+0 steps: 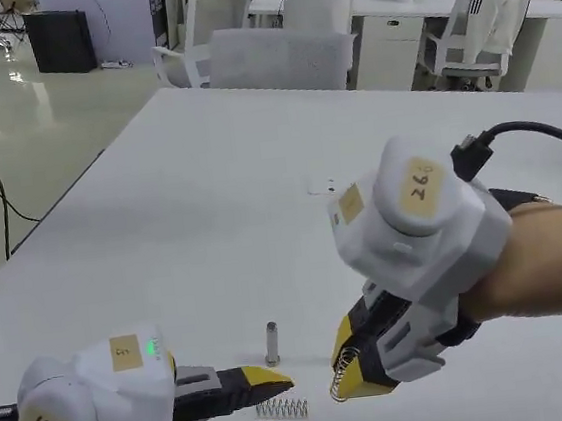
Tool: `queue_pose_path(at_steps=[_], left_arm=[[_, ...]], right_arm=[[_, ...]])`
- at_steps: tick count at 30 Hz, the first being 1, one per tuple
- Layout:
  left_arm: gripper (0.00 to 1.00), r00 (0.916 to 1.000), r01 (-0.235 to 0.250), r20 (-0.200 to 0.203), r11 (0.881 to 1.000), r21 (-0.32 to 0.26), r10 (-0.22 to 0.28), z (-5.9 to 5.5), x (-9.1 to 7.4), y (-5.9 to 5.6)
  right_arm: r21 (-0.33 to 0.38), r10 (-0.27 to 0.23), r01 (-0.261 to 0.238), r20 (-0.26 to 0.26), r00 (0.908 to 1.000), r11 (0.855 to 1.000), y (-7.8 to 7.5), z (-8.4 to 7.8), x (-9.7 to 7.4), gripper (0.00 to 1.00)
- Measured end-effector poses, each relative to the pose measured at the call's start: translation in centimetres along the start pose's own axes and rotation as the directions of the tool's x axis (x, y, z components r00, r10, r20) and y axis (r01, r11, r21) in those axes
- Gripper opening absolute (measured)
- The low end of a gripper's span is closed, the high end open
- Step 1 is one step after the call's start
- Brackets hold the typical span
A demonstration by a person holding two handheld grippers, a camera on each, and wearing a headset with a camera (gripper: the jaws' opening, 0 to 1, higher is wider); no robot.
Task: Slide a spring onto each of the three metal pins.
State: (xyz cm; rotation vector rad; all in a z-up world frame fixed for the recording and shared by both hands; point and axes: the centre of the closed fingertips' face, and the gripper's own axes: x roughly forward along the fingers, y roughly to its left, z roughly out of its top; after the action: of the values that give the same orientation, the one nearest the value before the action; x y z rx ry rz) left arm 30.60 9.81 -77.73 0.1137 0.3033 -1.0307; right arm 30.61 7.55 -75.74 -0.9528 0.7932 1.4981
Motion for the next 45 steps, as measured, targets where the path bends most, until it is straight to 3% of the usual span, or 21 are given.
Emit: queue_pose_path(at_steps=[7, 21, 33, 45], left_arm=[[0.34, 0.9988, -0.046, 0.016, 0.999, -0.029, 0.047, 0.1, -0.7, 1.1], [0.49, 0.9954, -0.095, 0.013, 0.994, -0.054, 0.095, -0.4, -1.7, 1.9], [0.56, 0.9913, -0.131, 0.001, 0.989, -0.074, 0.132, -0.8, -2.4, 2.3], [0.60, 0.9897, -0.143, -0.006, 0.986, -0.084, 0.143, -1.1, -2.5, 2.3]], right_arm=[[0.025, -0.029, 0.029, -0.003, 0.9996, 0.999, -1.0, -0.7, -1.0, 0.08], [0.057, -0.104, 0.106, -0.035, 0.9939, 0.993, -3.4, -2.4, -2.5, 0.08], [0.049, -0.138, 0.140, -0.046, 0.9894, 0.989, -5.6, -2.9, -1.8, 0.08], [0.061, -0.140, 0.143, -0.041, 0.9893, 0.988, -7.5, -3.2, -0.5, 0.08]])
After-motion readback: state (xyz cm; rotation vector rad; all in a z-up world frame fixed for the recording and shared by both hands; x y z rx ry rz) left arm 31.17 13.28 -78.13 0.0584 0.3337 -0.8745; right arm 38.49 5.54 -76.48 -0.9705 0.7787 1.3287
